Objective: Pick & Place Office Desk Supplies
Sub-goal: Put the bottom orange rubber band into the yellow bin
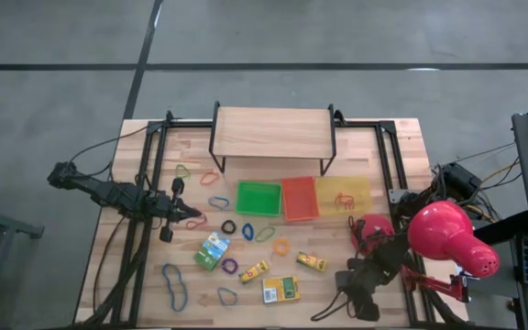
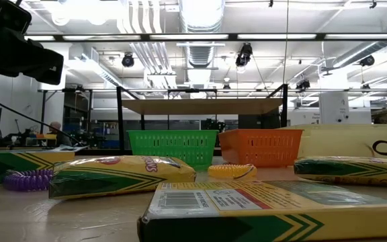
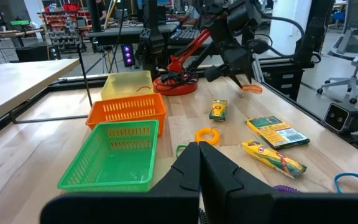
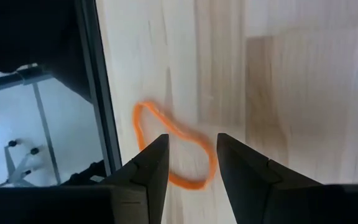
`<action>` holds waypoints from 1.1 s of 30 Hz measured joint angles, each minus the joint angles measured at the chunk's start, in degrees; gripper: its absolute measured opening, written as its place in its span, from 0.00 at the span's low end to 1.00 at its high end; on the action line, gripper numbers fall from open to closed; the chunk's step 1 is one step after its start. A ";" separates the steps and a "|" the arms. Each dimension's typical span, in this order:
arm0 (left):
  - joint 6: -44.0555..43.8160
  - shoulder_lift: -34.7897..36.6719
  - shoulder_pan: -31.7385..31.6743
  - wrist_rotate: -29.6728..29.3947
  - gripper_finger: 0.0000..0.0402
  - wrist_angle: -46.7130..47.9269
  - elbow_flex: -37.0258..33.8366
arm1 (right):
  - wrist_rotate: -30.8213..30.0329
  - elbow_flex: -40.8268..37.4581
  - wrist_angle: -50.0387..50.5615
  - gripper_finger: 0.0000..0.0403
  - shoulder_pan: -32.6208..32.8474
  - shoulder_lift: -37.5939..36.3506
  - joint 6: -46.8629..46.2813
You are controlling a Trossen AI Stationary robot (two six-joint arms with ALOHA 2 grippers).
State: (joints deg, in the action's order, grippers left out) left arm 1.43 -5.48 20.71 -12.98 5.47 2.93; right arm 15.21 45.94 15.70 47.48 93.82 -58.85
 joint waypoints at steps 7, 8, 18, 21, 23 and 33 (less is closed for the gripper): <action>0.02 0.00 0.00 0.01 0.00 0.00 0.01 | 3.09 -0.64 0.09 0.32 0.44 0.00 3.22; 0.02 0.00 0.00 0.01 0.00 -0.01 0.01 | 2.98 -0.78 0.11 0.32 0.68 0.00 3.97; 0.01 0.00 0.00 -0.01 0.00 -0.01 0.01 | -0.65 -1.38 0.11 0.29 1.27 0.17 4.85; 0.02 0.00 0.00 -0.01 0.00 -0.01 0.01 | -2.12 -1.59 0.06 0.29 1.29 0.17 3.87; 0.02 0.00 0.00 0.00 0.00 -0.01 0.01 | -2.66 -1.80 -0.11 0.29 1.31 0.15 3.08; 0.01 0.00 0.00 0.00 0.00 0.00 0.00 | -3.51 -2.09 -0.41 0.24 2.42 0.11 5.30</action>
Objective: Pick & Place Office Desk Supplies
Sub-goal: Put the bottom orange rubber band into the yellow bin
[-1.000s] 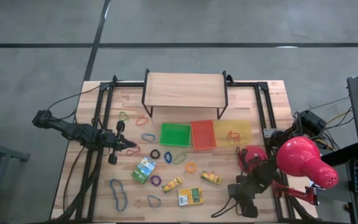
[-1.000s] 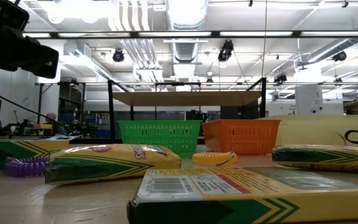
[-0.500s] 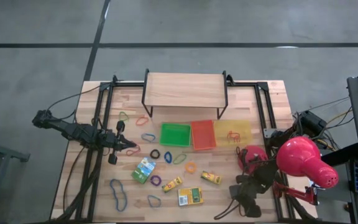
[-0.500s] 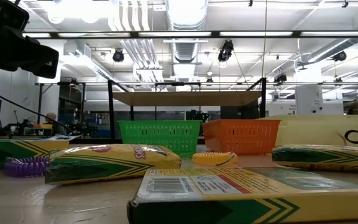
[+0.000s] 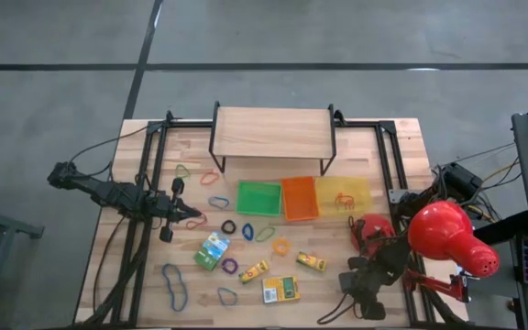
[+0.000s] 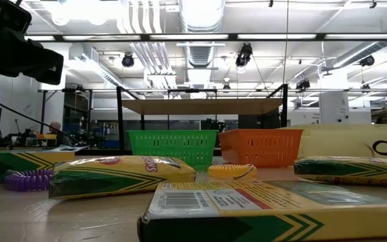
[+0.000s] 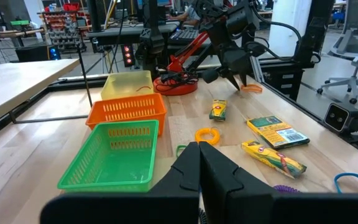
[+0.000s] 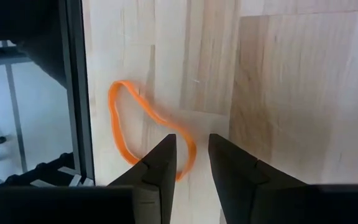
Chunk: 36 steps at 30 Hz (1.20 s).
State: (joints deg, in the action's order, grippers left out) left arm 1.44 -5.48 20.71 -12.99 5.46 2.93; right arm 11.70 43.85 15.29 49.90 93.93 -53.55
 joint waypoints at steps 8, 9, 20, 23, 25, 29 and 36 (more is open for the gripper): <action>0.01 0.00 0.00 0.01 0.00 -0.01 -0.01 | -0.10 -0.12 -2.19 0.21 2.38 0.09 -1.20; 0.01 0.00 0.00 0.02 0.00 0.01 -0.01 | -0.50 -0.12 -2.22 0.21 2.80 0.09 -1.48; 0.01 0.00 0.00 0.00 0.00 -0.01 -0.01 | -5.38 -1.50 -2.99 0.21 4.75 -0.14 -2.62; -0.01 0.00 0.00 0.01 0.00 -0.01 0.01 | -5.57 -2.10 -3.10 0.20 4.75 -0.17 -3.91; 0.00 0.00 0.00 0.01 0.00 -0.01 0.01 | -5.66 -2.26 -3.10 0.18 4.75 -0.17 -4.78; 0.01 0.00 0.00 0.00 0.00 -0.01 -0.01 | -5.74 -2.40 -2.86 0.13 4.73 -0.15 -4.98; 0.01 0.00 0.00 0.02 0.00 -0.01 -0.01 | -5.90 -2.42 -2.41 0.05 4.71 -0.07 -5.00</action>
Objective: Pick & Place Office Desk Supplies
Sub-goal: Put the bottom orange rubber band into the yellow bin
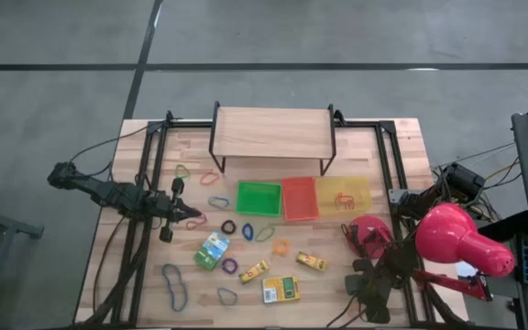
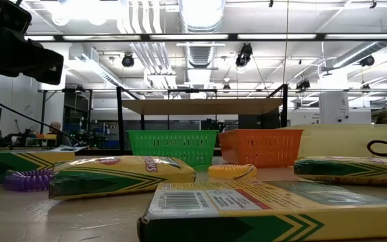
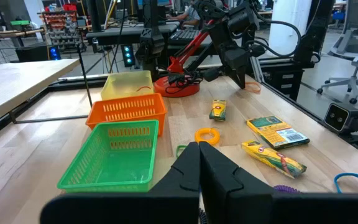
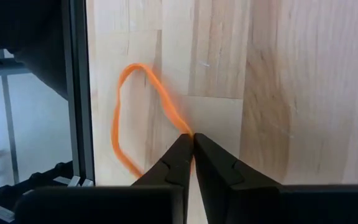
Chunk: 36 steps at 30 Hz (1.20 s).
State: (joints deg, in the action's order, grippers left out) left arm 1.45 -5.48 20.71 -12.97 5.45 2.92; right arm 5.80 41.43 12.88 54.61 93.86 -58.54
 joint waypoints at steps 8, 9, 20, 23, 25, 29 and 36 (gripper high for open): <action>-0.02 0.00 0.00 -0.01 0.00 0.00 0.00 | 0.02 0.42 0.18 0.02 0.00 0.02 0.00; -0.01 0.00 0.00 -0.02 0.00 0.01 0.00 | 0.02 0.55 0.20 0.02 -0.02 0.02 0.00; 0.00 0.00 0.00 0.00 0.00 0.00 0.00 | -2.52 1.31 1.22 0.02 -0.69 -1.19 0.45; -0.01 0.00 0.00 -0.01 0.00 0.00 0.01 | -4.10 1.31 1.69 0.02 -1.33 -2.34 0.47; 0.00 0.00 0.00 -0.02 0.00 0.02 0.02 | -4.55 1.31 2.53 0.02 -1.81 -3.16 0.43; -0.01 0.00 0.00 -0.02 0.00 0.01 0.01 | -4.87 1.36 4.59 0.02 -2.68 -4.67 0.46; 0.00 0.00 0.00 0.00 0.00 0.00 0.02 | -11.12 1.44 9.64 0.02 -3.45 -9.33 0.66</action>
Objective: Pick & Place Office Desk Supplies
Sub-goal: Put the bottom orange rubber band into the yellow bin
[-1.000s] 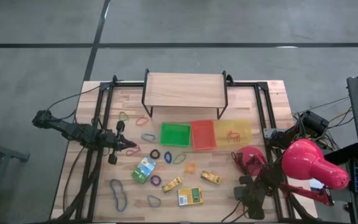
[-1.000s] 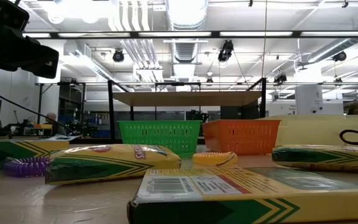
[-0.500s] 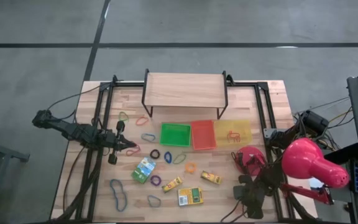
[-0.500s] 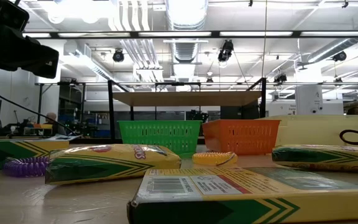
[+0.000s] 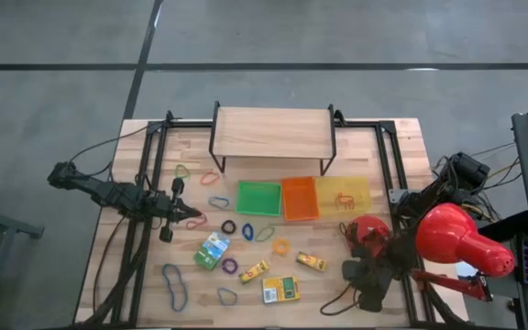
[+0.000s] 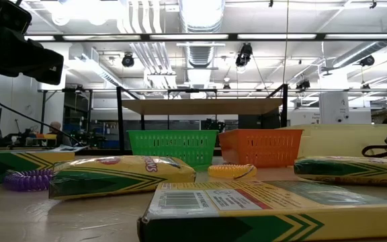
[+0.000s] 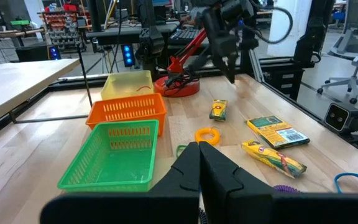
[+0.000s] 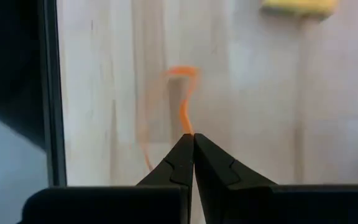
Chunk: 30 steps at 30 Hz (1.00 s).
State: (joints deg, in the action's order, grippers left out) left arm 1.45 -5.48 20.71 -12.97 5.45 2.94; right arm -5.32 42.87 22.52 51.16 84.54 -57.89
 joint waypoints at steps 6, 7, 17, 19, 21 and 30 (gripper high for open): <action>-0.01 0.00 0.00 -0.02 0.00 0.00 -0.02 | -12.99 0.02 5.61 0.02 -0.07 -7.08 -2.55; -0.01 0.00 0.00 -0.02 0.00 0.00 -0.01 | -15.62 0.02 6.90 0.02 -0.07 -8.42 -3.97; -0.02 0.00 0.00 -0.01 0.00 0.01 -0.02 | -33.61 0.08 20.60 0.02 -1.94 -20.23 -22.00; 0.00 0.00 0.00 -0.02 0.00 0.01 -0.02 | -35.97 0.09 23.11 0.02 -3.24 -21.58 -25.84; 0.00 0.00 0.00 0.00 0.00 0.00 -0.02 | -36.86 0.09 25.98 0.02 -4.99 -22.82 -28.85; -0.01 0.00 0.00 -0.01 0.00 0.00 -0.01 | -35.41 0.09 37.79 0.02 -15.47 -24.12 -43.08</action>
State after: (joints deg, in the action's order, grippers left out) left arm 1.44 -5.48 20.71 -12.99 5.46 2.93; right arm -40.73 42.96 60.31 35.68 60.42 -100.97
